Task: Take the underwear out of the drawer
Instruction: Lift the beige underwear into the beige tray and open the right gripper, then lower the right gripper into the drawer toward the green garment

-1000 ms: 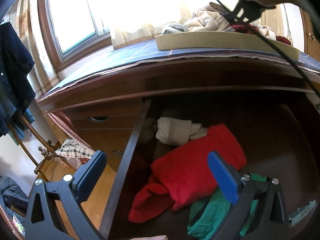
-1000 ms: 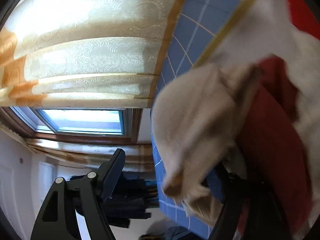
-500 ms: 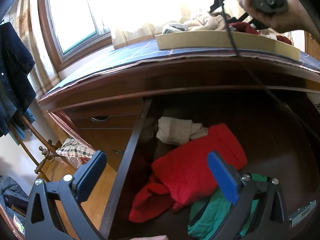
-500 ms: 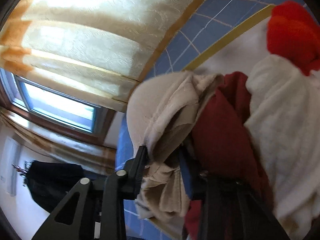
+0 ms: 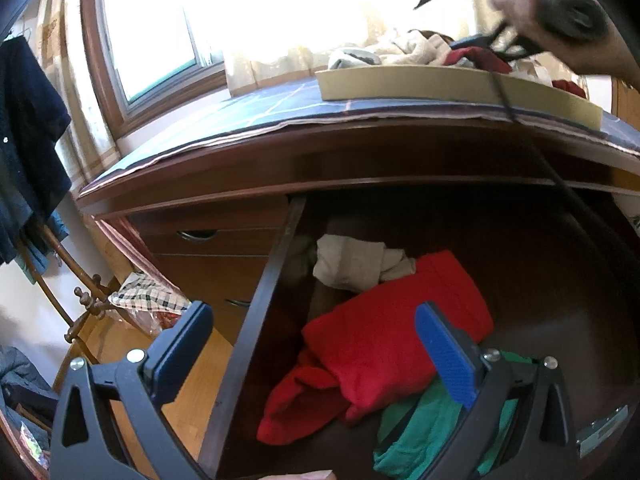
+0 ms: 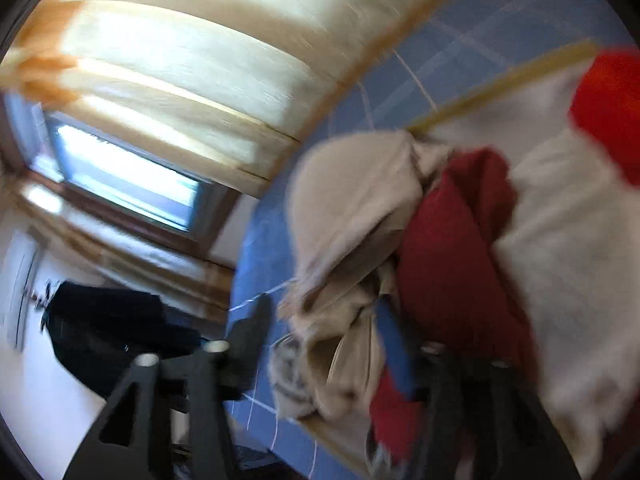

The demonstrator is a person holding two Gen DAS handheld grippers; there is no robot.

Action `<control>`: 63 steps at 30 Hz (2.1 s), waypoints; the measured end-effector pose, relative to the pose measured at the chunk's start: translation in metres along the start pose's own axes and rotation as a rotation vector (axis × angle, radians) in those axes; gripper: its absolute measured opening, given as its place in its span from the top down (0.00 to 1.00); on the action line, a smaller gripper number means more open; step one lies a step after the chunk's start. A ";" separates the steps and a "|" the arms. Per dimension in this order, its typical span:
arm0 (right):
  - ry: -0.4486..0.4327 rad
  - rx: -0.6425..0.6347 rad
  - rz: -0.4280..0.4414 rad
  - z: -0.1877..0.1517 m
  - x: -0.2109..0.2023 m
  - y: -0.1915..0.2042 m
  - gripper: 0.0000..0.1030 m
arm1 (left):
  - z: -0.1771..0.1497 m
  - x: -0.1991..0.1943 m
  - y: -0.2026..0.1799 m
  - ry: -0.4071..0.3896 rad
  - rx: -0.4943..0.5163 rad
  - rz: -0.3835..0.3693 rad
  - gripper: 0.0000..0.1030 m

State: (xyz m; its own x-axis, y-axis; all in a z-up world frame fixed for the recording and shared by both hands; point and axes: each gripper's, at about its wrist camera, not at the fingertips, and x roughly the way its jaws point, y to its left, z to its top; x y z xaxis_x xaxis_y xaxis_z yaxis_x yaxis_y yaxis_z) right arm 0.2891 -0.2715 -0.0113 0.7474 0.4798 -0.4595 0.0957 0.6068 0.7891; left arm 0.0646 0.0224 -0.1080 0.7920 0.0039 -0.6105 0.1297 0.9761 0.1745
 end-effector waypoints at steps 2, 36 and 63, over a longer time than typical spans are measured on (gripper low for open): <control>-0.044 -0.067 0.007 -0.015 -0.029 0.008 0.25 | 0.000 -0.001 0.000 -0.007 -0.004 0.005 0.00; 0.444 -0.350 -0.189 -0.242 -0.086 -0.092 0.25 | 0.005 0.002 0.000 0.008 -0.024 0.046 0.00; 0.870 -0.540 -0.356 -0.288 0.016 -0.076 0.31 | 0.006 0.012 0.024 0.046 -0.135 0.140 0.00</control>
State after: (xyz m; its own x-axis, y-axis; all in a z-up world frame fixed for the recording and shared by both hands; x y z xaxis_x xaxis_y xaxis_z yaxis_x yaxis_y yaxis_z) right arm 0.1041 -0.1271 -0.1958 -0.0088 0.3773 -0.9260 -0.2462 0.8968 0.3677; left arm 0.0811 0.0441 -0.1064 0.7683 0.1486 -0.6226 -0.0633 0.9855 0.1572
